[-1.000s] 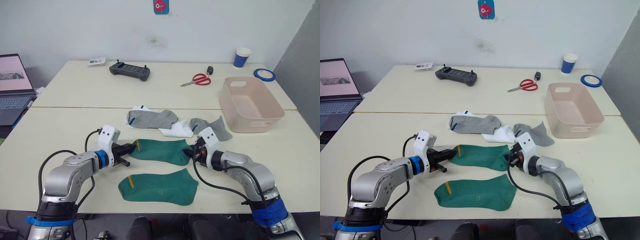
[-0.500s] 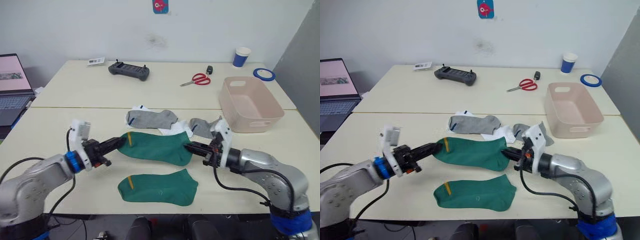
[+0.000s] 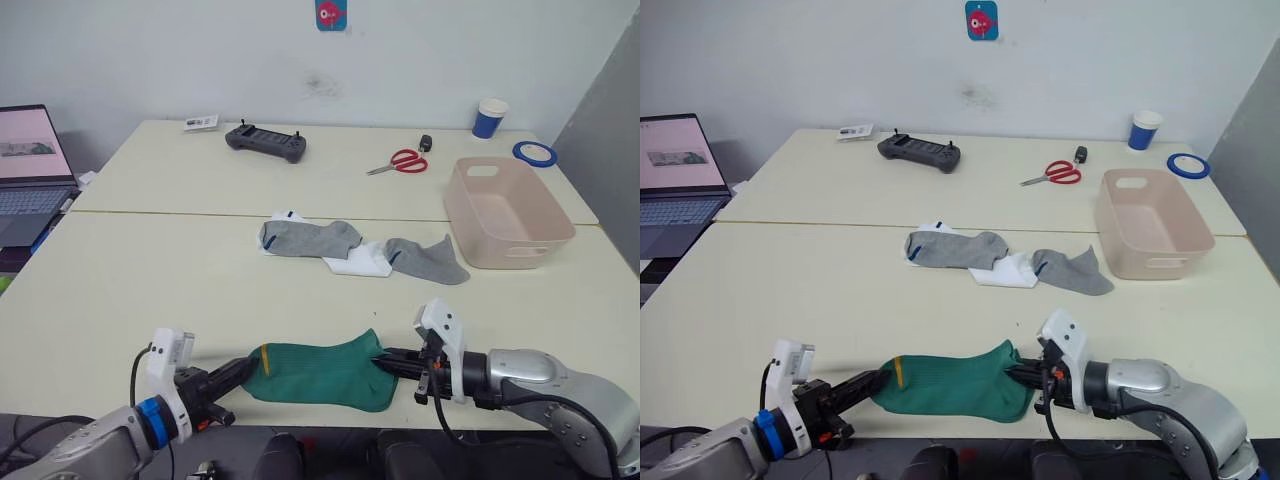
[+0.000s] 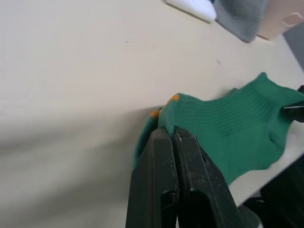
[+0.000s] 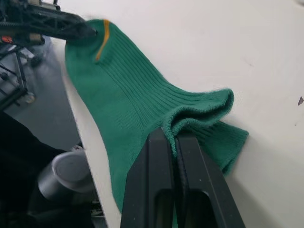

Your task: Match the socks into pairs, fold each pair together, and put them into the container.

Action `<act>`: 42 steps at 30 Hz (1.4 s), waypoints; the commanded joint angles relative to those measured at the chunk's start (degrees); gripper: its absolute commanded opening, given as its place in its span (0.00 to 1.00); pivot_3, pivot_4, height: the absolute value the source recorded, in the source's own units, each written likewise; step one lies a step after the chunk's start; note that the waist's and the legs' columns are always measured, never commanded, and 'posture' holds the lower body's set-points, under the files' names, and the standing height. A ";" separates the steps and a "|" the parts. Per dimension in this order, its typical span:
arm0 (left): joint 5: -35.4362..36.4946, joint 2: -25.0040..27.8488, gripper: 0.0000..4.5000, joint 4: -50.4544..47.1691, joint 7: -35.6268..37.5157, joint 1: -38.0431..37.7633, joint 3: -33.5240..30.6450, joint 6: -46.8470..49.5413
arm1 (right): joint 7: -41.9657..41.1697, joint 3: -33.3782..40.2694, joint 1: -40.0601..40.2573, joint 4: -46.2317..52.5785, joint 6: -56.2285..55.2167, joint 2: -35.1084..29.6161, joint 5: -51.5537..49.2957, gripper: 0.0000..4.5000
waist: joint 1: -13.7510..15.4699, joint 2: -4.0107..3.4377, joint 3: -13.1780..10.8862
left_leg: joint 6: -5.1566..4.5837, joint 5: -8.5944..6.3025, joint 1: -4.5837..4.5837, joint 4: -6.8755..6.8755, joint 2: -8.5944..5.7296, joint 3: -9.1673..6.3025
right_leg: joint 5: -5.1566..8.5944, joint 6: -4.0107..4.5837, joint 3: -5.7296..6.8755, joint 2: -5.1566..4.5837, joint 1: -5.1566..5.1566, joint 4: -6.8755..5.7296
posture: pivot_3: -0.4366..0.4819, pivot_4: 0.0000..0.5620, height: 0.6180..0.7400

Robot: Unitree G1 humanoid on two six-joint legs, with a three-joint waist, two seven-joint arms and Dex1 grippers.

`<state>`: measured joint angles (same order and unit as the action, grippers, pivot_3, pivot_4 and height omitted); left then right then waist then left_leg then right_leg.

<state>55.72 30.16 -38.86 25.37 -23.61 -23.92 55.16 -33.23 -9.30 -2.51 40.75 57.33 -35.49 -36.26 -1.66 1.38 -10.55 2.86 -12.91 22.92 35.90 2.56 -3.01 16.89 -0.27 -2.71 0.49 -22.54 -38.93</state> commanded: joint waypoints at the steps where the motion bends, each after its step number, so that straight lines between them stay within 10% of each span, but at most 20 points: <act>1: -3.97 0.11 0.00 -0.55 0.23 -0.57 2.20 -4.08 | 0.27 -2.27 1.28 -0.51 -3.34 -1.20 3.56 0.00 | 0.00 0.00 0.00 | 0.00 0.00 0.03 -0.02 0.00 0.01 | 0.00 -0.02 0.02 0.01 0.08 0.01 | 0.48 0.27 1.00; 8: -8.68 0.89 0.00 -0.58 1.69 -1.64 5.25 -7.84 | 0.91 -2.61 1.57 -2.22 -5.04 -1.01 6.37 0.00 | -0.04 0.00 0.00 | 0.00 -0.01 0.01 -0.08 0.13 -0.06 | 0.02 -0.01 0.02 0.20 0.05 0.01 | 0.48 0.27 1.00; 21: -4.59 8.29 0.60 1.64 11.54 -5.49 -5.46 -10.09 | -2.58 6.66 3.81 -0.18 -7.32 -1.01 -0.66 0.89 | -0.06 0.05 -0.05 | 0.02 -0.03 0.01 -0.08 0.16 -0.09 | 0.04 0.02 0.05 0.18 -0.10 -0.01 | 0.48 0.27 1.00; 35: -11.92 5.64 0.60 3.50 5.57 -0.79 9.59 -8.40 | 1.21 -2.42 6.79 -2.56 -9.29 0.88 7.71 0.89 | -0.02 0.02 -0.03 | 0.05 -0.05 0.03 -0.11 0.14 0.00 | 0.03 -0.01 0.00 0.19 -0.07 0.00 | 0.48 0.27 1.00; 42: -12.71 6.15 0.27 4.51 5.79 -1.02 10.29 -8.08 | 1.13 -3.80 7.14 -2.69 -9.73 0.72 9.14 0.47 | -0.03 0.02 -0.02 | 0.06 -0.06 -0.03 -0.10 0.12 -0.01 | 0.04 -0.01 0.00 0.12 -0.09 0.01 | 0.48 0.27 1.00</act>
<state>43.35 35.97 -34.57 30.64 -23.70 -15.02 46.07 -31.57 -12.30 3.92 37.06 47.76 -34.47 -27.03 -1.69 1.40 -10.57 2.92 -12.96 22.91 35.80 2.68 -3.02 16.93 -0.27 -2.71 0.61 -22.62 -38.92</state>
